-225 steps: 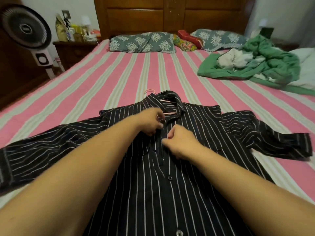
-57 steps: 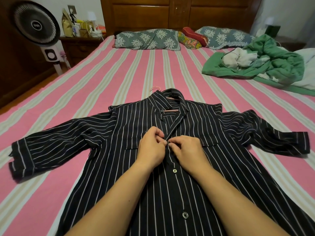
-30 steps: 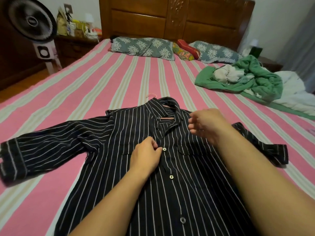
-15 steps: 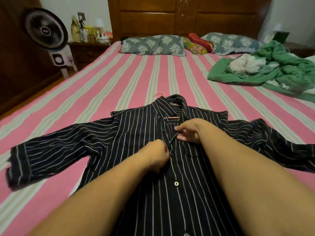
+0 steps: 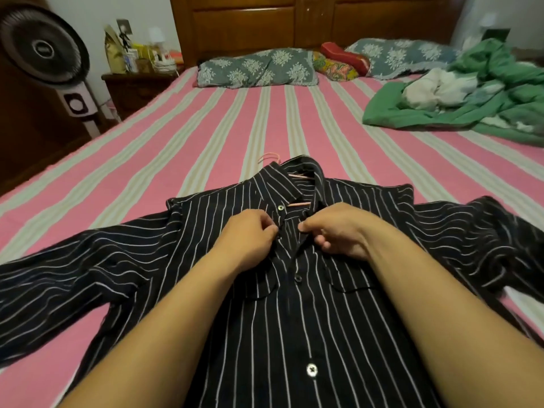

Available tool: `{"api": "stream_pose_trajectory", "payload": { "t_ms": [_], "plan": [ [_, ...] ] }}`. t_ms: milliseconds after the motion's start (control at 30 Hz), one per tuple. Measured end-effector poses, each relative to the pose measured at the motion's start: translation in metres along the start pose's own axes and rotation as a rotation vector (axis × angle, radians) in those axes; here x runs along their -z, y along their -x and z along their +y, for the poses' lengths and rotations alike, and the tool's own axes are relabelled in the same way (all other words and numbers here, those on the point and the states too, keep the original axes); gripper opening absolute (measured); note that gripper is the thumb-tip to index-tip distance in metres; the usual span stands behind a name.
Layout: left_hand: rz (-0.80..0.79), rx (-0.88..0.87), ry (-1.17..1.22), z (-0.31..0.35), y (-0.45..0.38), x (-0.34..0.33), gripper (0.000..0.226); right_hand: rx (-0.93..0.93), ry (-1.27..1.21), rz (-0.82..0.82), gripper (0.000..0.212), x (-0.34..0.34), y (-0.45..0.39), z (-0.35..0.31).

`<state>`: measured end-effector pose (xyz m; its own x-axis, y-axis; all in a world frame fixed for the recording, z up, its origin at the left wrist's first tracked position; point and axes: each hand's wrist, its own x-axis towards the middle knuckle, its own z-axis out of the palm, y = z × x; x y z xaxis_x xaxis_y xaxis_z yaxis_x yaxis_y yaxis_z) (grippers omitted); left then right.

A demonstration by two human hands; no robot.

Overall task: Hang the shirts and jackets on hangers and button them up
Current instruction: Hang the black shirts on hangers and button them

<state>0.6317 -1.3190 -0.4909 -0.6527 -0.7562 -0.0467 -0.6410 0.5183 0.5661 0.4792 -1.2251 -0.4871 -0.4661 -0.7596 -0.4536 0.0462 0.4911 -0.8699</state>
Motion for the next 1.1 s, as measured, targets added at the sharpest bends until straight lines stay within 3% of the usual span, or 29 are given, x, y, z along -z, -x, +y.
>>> {"api": "stream_pose_trajectory", "payload": {
  "t_ms": [100,200,367,533,600,733,1100],
  "plan": [
    [-0.062,-0.032,0.023,-0.003,0.002,0.001,0.009,0.031,0.023,0.025,0.008,-0.004,0.001,0.002],
    [-0.088,-0.026,-0.010,-0.001,-0.004,0.001,0.016,0.015,-0.084,0.027,0.015,-0.004,0.006,-0.002],
    [0.011,0.018,0.029,0.002,-0.006,-0.002,0.019,0.137,-0.029,0.216,0.019,-0.032,0.009,-0.004],
    [-0.031,0.278,0.850,0.005,-0.004,-0.003,0.018,0.148,-0.142,0.206,0.015,-0.048,0.009,0.006],
    [-0.056,0.300,0.959,0.005,-0.004,-0.004,0.014,0.112,-0.233,0.126,0.010,-0.041,0.009,0.003],
    [-0.056,0.265,0.913,0.005,-0.007,-0.008,0.017,0.058,-0.323,-0.015,0.012,-0.031,0.009,0.003],
    [-0.030,0.199,0.802,0.003,-0.008,-0.009,0.016,0.060,-0.354,0.023,0.014,-0.032,0.008,0.005]
  ]
}}
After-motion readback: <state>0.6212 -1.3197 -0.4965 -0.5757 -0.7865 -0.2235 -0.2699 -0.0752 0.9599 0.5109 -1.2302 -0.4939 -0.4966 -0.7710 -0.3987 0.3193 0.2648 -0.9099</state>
